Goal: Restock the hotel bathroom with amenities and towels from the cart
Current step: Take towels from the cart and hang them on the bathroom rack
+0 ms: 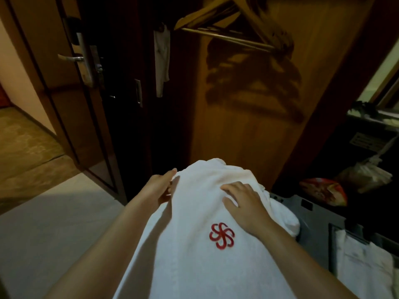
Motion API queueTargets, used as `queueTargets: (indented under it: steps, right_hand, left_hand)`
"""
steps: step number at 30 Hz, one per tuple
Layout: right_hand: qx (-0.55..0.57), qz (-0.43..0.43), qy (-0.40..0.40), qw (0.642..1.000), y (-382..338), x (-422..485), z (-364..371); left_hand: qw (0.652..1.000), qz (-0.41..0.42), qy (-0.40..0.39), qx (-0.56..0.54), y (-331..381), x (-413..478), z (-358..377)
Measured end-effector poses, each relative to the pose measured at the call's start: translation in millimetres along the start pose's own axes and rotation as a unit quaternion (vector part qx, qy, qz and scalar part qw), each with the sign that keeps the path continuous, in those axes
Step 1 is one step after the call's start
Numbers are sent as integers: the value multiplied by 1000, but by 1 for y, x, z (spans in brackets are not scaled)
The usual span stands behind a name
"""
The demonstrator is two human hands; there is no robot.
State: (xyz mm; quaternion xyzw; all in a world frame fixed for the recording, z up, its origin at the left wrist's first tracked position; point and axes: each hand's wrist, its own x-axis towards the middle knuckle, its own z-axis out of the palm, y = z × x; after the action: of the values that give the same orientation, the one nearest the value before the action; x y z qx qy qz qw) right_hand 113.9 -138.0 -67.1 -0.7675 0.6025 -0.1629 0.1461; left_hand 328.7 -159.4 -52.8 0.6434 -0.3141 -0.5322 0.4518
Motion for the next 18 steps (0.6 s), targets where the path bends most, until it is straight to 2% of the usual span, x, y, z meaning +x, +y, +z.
queueTargets:
  steps: [5, 11, 15, 16, 18]
  right_hand:
    - [-22, -9, 11, 1000, -3, 18, 7]
    - [40, -27, 14, 999, 2, 21, 7]
    - [73, -3, 118, 990, 1, 42, -9]
    - [100, 15, 116, 988, -1, 50, -16]
    - [207, 69, 52, 975, -7, 72, -26]
  left_hand:
    - [999, 35, -24, 15, 8, 24, 6]
    - [994, 74, -75, 17, 13, 46, 17]
    - [984, 175, -9, -3, 22, 42, 23]
    - [980, 199, 11, -3, 23, 40, 23]
    - [969, 244, 34, -13, 24, 37, 23]
